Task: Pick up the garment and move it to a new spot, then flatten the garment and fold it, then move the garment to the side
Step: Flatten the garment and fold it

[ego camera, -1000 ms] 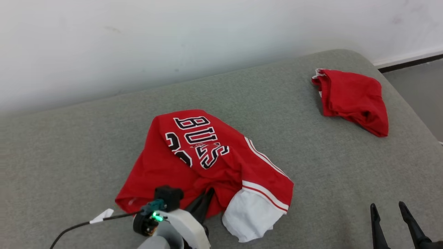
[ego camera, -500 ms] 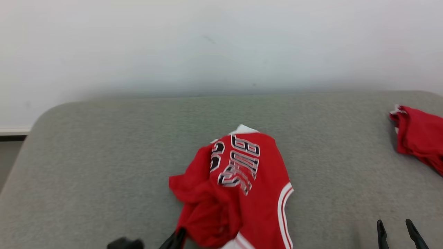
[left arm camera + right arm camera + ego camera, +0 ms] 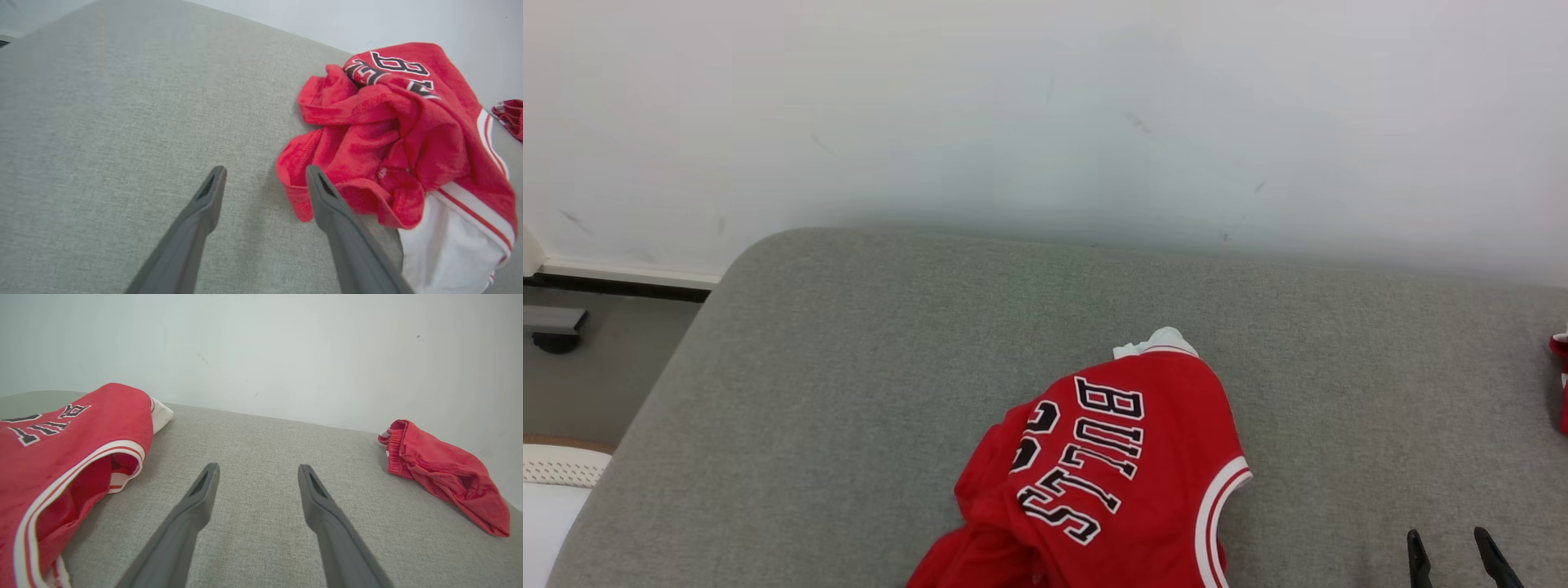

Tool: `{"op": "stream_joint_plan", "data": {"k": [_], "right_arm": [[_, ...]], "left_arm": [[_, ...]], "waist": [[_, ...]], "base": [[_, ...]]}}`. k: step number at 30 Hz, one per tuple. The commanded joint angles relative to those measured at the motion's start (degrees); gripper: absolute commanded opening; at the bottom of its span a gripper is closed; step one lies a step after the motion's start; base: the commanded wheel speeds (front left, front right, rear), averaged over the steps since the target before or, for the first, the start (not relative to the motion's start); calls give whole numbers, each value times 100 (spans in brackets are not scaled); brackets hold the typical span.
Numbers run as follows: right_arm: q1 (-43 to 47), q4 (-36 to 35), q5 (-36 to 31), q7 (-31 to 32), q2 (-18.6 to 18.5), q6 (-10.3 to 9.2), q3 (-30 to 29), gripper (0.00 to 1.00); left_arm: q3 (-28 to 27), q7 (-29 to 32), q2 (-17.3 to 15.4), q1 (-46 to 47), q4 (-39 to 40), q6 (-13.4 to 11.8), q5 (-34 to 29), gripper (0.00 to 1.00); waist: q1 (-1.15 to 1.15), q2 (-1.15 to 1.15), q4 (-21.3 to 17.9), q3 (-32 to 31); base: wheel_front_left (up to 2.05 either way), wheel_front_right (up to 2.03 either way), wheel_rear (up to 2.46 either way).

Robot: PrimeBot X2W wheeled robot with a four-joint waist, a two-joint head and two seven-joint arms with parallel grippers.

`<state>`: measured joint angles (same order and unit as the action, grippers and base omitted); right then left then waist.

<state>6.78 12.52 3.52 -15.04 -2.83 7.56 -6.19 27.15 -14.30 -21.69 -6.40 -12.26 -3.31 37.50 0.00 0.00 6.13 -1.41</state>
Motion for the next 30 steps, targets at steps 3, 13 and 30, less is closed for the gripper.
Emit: {"op": "stream_joint_plan", "data": {"k": [3,13,30], "right_arm": [[62,-26,-29,-15,-14,-15,-6,100],[-63,6,-3,-16,-13,-15,96,100],[-174,-39,1,-15,-9,-15,73,100]], "left_arm": [[-174,-45,-112,-87,504,-12,102,100],[687,889,-26,188,1907,360,20,100],[1034,1723,182,145,960,91,277,100]], "waist": [[0,0,-37,-5],[0,0,-385,37],[0,0,-1449,289]], "base": [[0,0,0],[0,0,0],[0,0,0]]}}
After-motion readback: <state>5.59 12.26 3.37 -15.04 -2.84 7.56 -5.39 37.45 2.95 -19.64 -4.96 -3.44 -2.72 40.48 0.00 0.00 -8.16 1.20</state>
